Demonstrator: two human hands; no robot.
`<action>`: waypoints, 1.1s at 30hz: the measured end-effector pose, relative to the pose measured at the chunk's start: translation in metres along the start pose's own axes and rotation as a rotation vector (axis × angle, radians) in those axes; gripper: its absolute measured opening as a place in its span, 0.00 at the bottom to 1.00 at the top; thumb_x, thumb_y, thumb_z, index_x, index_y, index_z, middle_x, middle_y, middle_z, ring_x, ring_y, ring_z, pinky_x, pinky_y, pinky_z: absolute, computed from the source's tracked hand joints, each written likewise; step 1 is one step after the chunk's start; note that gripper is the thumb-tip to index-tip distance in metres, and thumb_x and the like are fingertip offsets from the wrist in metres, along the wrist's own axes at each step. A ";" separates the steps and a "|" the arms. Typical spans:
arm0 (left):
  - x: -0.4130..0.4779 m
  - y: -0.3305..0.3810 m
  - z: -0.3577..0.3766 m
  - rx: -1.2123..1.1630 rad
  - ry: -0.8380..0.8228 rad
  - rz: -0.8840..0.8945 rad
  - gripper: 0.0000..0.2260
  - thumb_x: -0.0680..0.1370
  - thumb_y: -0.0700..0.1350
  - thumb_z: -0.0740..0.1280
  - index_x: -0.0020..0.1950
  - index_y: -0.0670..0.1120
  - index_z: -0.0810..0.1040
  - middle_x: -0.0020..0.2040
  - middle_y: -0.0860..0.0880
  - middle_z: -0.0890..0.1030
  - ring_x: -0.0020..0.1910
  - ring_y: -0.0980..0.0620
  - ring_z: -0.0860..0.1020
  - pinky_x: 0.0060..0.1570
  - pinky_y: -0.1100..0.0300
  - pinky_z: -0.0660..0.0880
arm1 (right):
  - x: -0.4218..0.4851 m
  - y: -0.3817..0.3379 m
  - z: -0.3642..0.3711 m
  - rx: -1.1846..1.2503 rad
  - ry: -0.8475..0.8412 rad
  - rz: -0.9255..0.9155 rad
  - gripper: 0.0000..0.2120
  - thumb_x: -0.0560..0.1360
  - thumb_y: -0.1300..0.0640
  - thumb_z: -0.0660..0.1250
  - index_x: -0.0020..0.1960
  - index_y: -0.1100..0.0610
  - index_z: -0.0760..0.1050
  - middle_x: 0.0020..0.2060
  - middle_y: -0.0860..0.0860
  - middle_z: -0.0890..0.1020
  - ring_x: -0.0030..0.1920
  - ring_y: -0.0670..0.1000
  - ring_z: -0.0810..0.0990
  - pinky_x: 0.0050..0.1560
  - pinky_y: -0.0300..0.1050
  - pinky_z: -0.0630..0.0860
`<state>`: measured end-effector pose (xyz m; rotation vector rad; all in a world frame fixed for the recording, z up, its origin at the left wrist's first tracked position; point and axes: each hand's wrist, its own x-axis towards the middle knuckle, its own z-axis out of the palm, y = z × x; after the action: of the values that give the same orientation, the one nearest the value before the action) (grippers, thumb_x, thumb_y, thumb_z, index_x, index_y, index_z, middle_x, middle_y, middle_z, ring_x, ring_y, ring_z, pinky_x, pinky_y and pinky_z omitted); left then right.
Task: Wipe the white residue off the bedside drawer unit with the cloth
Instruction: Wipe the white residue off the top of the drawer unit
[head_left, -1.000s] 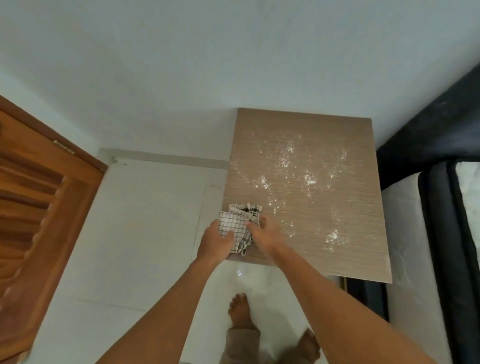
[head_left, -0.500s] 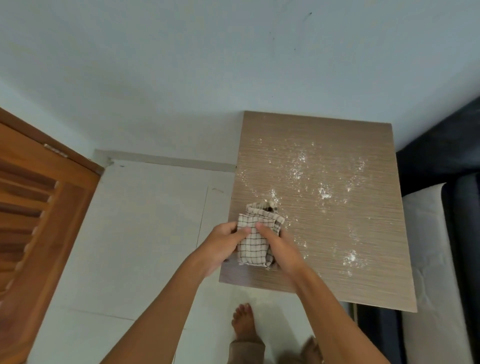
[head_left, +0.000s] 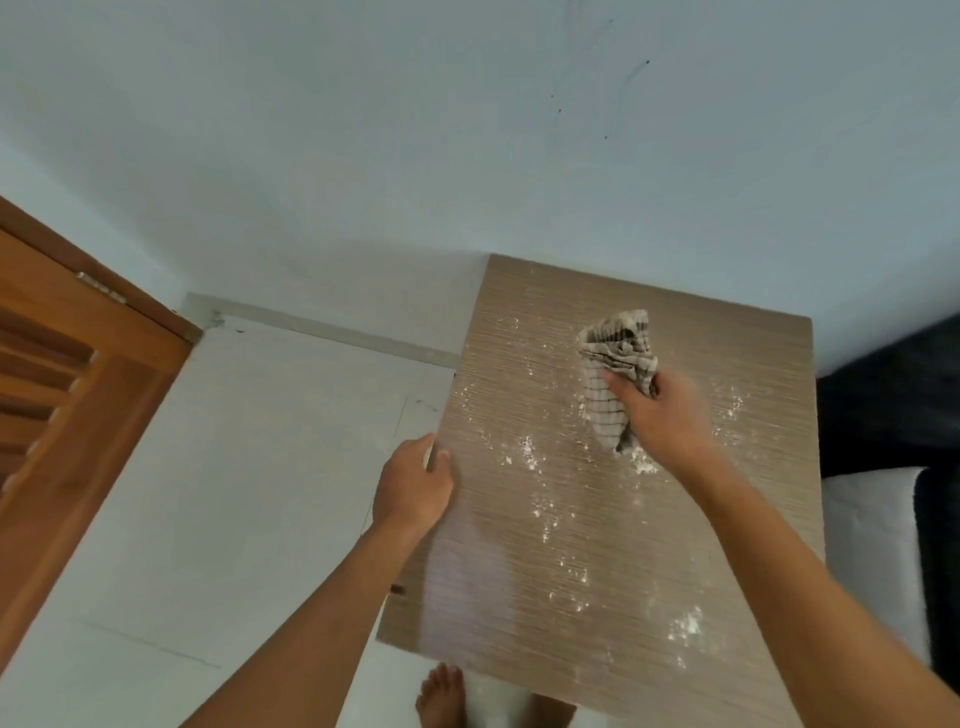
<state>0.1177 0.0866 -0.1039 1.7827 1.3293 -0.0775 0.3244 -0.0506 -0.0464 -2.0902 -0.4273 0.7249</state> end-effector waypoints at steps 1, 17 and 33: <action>0.007 -0.001 0.004 -0.020 0.024 -0.012 0.17 0.82 0.46 0.61 0.70 0.44 0.74 0.68 0.46 0.76 0.64 0.47 0.76 0.62 0.59 0.71 | 0.022 -0.001 0.000 -0.146 0.008 -0.089 0.07 0.79 0.51 0.63 0.53 0.52 0.78 0.41 0.43 0.80 0.39 0.42 0.78 0.37 0.38 0.74; 0.040 -0.017 0.007 -0.223 0.132 -0.174 0.09 0.76 0.42 0.72 0.54 0.42 0.85 0.47 0.49 0.84 0.41 0.60 0.79 0.44 0.72 0.72 | 0.209 0.005 0.079 -0.665 -0.168 -0.597 0.20 0.79 0.46 0.58 0.69 0.50 0.71 0.64 0.53 0.77 0.62 0.58 0.75 0.63 0.54 0.72; 0.042 -0.024 0.002 -0.326 0.039 -0.219 0.08 0.76 0.45 0.71 0.54 0.47 0.85 0.47 0.53 0.84 0.48 0.56 0.81 0.56 0.58 0.78 | 0.165 0.016 0.120 -0.608 -0.302 -0.728 0.19 0.80 0.46 0.58 0.67 0.53 0.70 0.58 0.52 0.79 0.59 0.54 0.74 0.63 0.53 0.68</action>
<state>0.1170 0.1178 -0.1418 1.3697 1.4695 0.0520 0.3765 0.1035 -0.1707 -2.1116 -1.6398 0.4910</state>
